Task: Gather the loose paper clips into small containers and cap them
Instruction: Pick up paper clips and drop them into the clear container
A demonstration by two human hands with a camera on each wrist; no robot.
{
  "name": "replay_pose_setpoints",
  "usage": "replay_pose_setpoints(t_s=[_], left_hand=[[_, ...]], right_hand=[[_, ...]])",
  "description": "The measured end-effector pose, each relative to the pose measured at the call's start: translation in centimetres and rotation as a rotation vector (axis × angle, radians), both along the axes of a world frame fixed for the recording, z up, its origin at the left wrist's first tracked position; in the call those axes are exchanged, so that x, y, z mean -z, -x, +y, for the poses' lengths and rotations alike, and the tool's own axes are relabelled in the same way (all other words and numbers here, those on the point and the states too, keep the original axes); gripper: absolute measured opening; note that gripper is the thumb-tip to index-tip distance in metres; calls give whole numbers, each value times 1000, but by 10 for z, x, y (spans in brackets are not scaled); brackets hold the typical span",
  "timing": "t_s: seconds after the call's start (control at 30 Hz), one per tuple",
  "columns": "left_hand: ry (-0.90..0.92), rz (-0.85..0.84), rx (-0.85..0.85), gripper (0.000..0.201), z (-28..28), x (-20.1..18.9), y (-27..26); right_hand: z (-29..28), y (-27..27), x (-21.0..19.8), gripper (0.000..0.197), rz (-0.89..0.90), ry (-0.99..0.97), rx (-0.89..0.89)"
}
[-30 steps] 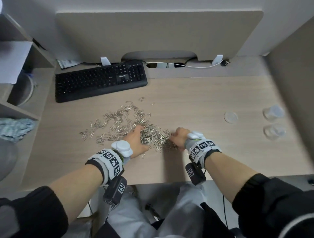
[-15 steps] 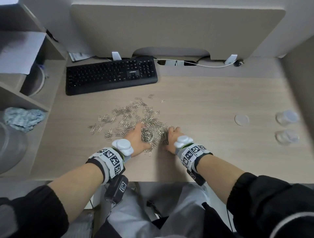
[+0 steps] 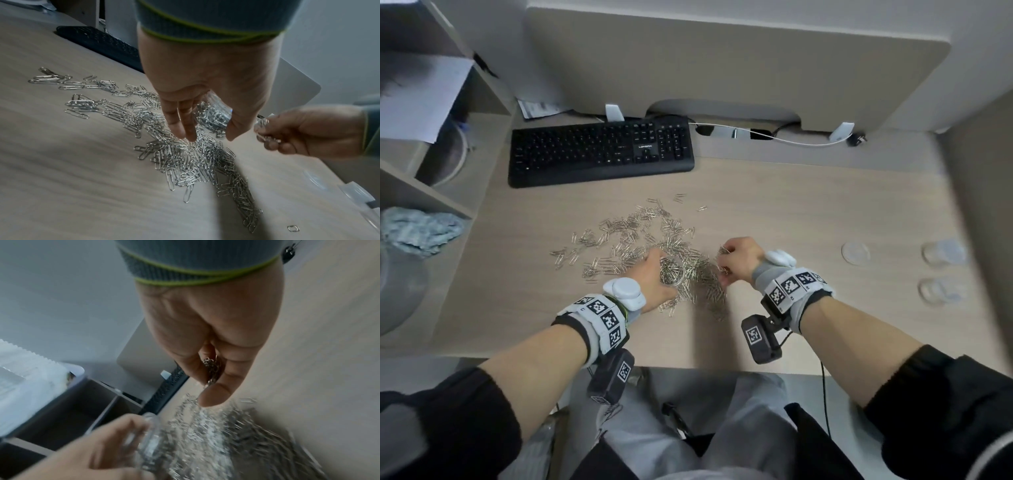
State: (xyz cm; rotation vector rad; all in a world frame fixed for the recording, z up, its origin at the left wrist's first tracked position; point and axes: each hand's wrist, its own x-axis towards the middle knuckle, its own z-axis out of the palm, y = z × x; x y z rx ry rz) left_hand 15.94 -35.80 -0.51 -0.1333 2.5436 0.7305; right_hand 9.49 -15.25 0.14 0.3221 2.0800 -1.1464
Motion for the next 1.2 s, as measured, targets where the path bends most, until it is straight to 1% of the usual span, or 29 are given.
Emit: replay_pose_setpoints(t_s=[0.1, 0.2, 0.27, 0.33, 0.4, 0.43, 0.5, 0.6, 0.73, 0.9, 1.03, 1.1, 1.2], left_hand=[[-5, -26, -3, 71, 12, -4, 7], [8, -15, 4, 72, 27, -11, 15], [-30, -11, -15, 72, 37, -14, 22], [-75, -13, -35, 77, 43, -14, 27], [-90, -8, -38, 82, 46, -15, 31], [-94, -5, -41, 81, 47, -15, 32], [-118, -5, -45, 75, 47, -17, 34], [-127, -13, -37, 67, 43, -18, 38], [-124, 8, -33, 65, 38, -18, 42], [-128, 16, -27, 68, 33, -17, 44], [-150, 6, -44, 72, 25, -14, 43], [-147, 17, -58, 73, 20, -13, 41], [-111, 19, -74, 76, 12, -15, 40]], right_hand=[[-6, 9, -19, 12, 55, 156, 53], [-10, 18, -34, 17, 131, 208, 32], [-11, 21, -40, 18, 164, 186, -27], [-12, 22, -43, 17, 204, 134, -102], [-14, 20, -48, 8, 277, 58, -201], [-14, 20, -51, 3, 311, 28, -247], [-16, 20, -54, 6, 348, -13, -307], [-21, 23, -55, 11, 360, -37, -345], [-27, 21, -56, 15, 398, -39, -405], [-34, 22, -60, 16, 397, -4, -360], [-39, 26, -60, 23, 273, 169, -230], [-38, 33, -55, 25, 252, 218, -157], [-32, 43, -43, 25, 244, 170, -102]])
